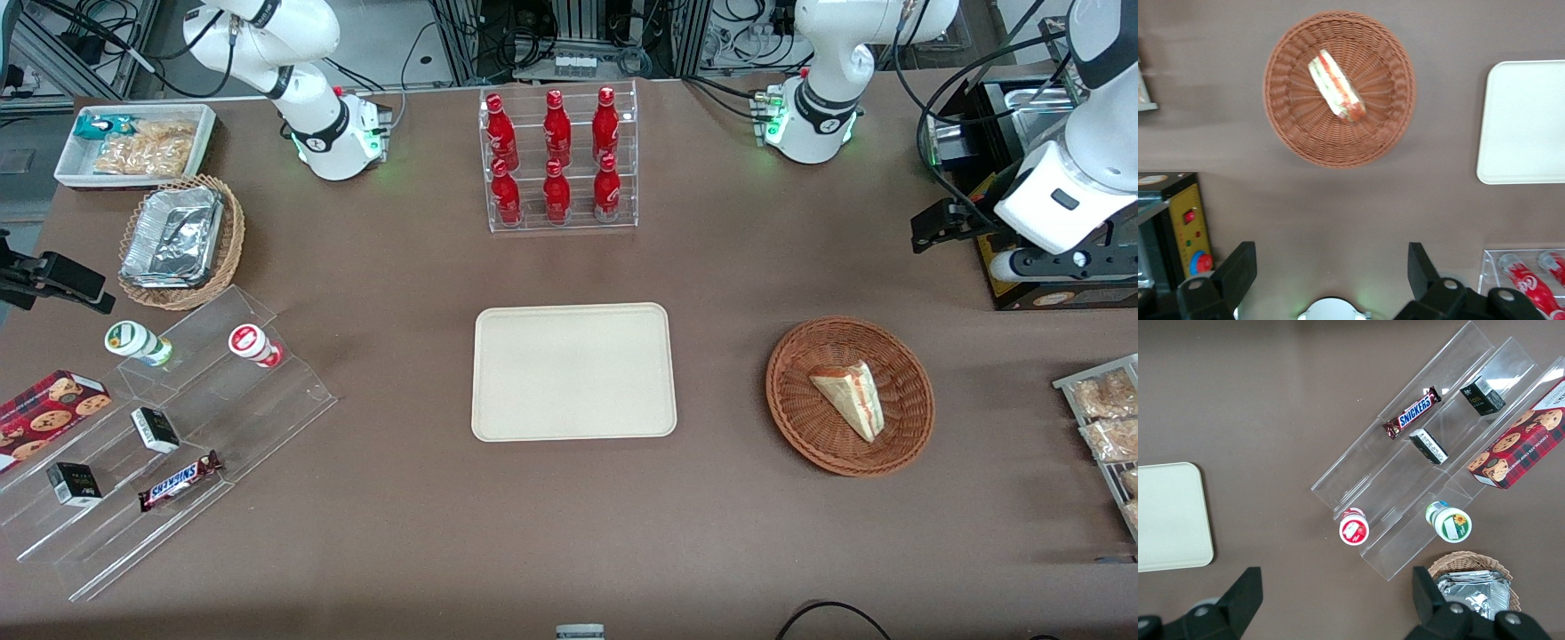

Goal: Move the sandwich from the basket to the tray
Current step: 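Move the left gripper over the sandwich in the wicker basket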

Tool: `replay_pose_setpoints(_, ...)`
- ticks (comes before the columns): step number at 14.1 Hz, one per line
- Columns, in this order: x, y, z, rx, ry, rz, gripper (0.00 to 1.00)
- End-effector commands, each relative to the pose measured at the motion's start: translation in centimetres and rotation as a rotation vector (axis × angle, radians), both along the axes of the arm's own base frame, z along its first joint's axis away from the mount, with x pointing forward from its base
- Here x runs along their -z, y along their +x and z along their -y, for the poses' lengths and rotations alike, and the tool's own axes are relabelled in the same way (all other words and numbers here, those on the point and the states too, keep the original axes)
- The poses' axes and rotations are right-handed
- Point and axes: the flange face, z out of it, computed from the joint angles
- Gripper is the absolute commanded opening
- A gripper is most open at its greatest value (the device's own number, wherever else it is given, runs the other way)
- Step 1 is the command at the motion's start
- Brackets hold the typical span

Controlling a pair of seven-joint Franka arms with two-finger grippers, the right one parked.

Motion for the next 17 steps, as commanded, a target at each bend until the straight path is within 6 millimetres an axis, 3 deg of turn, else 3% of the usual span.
replay_pose_setpoints(1, -0.2, 0.3, -0.6, 0.03, 0.017, -0.013, 1.0)
replay_pose_setpoints(2, 0.5, 0.3, -0.6, 0.032, 0.019, -0.026, 1.0)
replay_pose_setpoints(6, 6.9, 3.4, -0.6, 0.034, 0.026, -0.094, 1.0)
replay_pose_setpoints(7, 9.0, 3.5, -0.5, 0.034, 0.023, -0.114, 1.0)
replay_pose_setpoints(9, 12.6, 3.6, -2.4, -0.001, 0.012, -0.131, 1.0)
replay_pose_setpoints(13, 20.2, 4.0, -2.4, -0.001, 0.011, -0.09, 1.0)
replay_pose_setpoints(17, 24.8, 3.9, -2.4, -0.054, 0.009, -0.014, 1.0)
